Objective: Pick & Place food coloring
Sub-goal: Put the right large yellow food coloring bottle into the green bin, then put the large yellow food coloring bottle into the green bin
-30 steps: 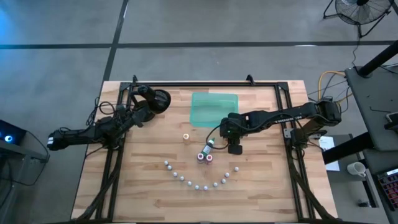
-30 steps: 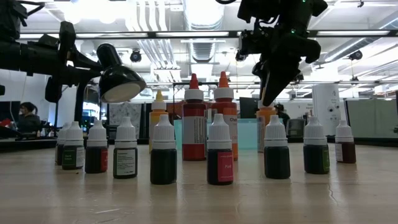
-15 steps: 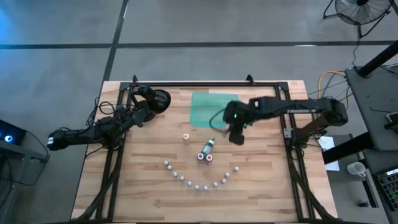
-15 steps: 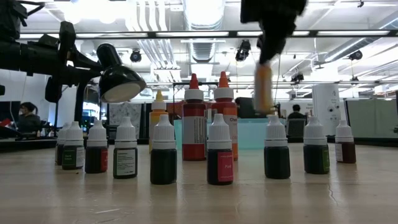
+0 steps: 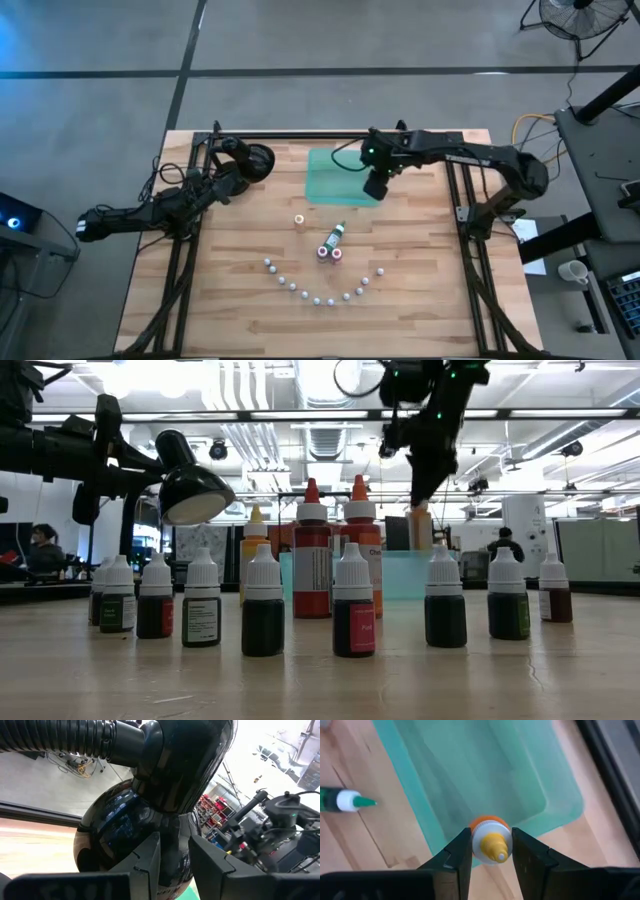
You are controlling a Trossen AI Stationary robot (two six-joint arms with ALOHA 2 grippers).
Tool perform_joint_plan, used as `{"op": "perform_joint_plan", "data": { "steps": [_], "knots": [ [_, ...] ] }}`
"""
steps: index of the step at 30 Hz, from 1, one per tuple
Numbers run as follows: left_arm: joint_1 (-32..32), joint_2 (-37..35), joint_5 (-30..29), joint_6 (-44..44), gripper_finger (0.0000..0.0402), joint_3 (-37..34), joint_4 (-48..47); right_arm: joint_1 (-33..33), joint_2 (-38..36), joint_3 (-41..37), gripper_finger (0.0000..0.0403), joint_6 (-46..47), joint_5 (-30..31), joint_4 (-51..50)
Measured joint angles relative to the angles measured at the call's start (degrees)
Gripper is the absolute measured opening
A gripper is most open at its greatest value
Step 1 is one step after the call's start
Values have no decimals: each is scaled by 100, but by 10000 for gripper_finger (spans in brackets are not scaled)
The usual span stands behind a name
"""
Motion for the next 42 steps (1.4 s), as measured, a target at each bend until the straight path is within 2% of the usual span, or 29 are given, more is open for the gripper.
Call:
{"op": "perform_joint_plan", "data": {
  "steps": [6,19,36,42],
  "knots": [
    [0,0,0,0,78,0,0,9,194,-360,106,-182,-417,623],
    [0,2,0,0,78,-2,0,36,-35,-1143,111,-37,-430,977],
    [0,0,0,0,78,-2,0,50,-192,-1101,226,-11,-404,837],
    [0,2,0,0,78,-1,1,78,-602,-1014,245,-259,10,969]
  ]
}}
